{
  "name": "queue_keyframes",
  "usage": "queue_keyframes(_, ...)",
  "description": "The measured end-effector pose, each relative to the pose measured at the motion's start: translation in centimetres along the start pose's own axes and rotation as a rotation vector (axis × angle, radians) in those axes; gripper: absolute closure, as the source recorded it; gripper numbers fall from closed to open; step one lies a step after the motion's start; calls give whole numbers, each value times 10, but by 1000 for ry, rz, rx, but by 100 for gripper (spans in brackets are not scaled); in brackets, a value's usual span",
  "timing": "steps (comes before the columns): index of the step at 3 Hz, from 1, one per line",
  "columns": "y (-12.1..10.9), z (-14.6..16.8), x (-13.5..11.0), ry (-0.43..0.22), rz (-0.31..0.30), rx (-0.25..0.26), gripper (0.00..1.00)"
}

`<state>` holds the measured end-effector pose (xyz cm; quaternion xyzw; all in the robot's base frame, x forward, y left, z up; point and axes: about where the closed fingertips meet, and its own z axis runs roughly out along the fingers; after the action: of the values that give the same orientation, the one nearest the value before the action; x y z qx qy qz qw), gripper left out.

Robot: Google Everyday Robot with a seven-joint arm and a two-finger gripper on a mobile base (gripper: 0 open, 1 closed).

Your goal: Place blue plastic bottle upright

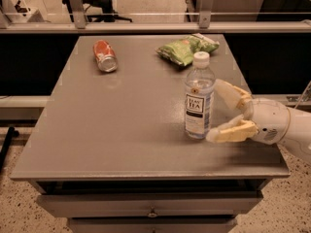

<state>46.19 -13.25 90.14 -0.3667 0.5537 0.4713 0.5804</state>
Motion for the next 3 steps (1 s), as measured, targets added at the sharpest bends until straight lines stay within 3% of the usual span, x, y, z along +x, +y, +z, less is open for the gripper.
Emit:
queue_keyframes(2, 4, -13, -5, 56, -62, -16, 0)
queue_keyframes(3, -1, -27, -17, 115, -99, -14, 0)
